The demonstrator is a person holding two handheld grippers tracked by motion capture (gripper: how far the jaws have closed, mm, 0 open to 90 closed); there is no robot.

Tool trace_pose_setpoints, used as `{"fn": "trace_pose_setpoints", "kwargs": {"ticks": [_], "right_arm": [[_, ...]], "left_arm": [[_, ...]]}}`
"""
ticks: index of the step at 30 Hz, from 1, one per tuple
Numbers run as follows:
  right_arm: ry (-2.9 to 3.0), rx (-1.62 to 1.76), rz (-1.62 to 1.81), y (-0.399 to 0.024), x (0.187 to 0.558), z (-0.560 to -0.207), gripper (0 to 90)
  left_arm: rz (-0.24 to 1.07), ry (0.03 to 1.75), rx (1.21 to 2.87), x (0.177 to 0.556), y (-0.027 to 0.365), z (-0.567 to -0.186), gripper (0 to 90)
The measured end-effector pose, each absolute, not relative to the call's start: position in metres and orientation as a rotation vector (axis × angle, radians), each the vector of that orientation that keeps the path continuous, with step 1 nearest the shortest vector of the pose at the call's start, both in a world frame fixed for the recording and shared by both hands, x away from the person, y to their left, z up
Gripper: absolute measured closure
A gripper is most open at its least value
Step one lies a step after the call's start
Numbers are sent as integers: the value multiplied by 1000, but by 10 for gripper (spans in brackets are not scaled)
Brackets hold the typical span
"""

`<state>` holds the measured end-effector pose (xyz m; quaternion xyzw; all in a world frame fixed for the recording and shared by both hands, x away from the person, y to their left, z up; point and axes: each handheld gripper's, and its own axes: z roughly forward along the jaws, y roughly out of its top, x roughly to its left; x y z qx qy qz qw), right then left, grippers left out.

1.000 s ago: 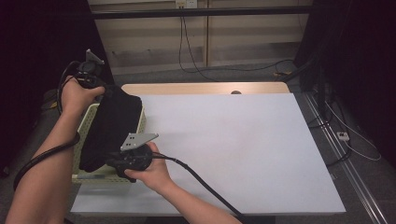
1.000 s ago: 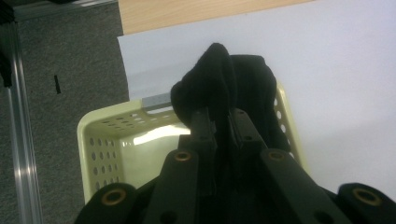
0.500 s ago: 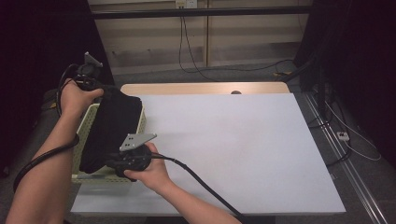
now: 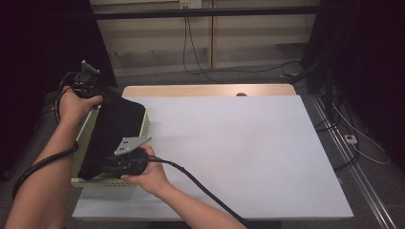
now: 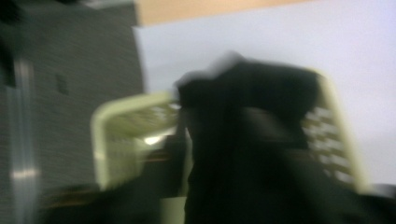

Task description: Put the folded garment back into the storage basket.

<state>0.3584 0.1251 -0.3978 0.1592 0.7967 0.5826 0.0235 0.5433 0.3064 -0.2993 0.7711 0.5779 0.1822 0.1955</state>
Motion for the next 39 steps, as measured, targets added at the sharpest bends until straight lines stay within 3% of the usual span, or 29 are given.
{"fn": "trace_pose_setpoints", "kwargs": {"ticks": [1, 4, 10, 26, 36, 39], "right_arm": [[2466, 479, 1800, 126, 358, -397, 531], [2478, 492, 1783, 122, 355, -392, 402], [2460, 532, 1716, 98, 356, -382, 322], [2425, 666, 1549, 11, 360, -388, 280], [2449, 737, 1443, -22, 360, -403, 268], [2449, 763, 1430, -30, 360, -407, 269]], "left_arm": [[519, 1628, 2150, 543, 309, -301, 270], [495, 1625, 2148, 542, 314, -306, 268], [450, 1599, 2163, 536, 315, -315, 231], [386, 1583, 2157, 523, 312, -344, 223], [379, 1557, 2161, 519, 309, -356, 224], [385, 1542, 2164, 517, 308, -360, 287]]}}
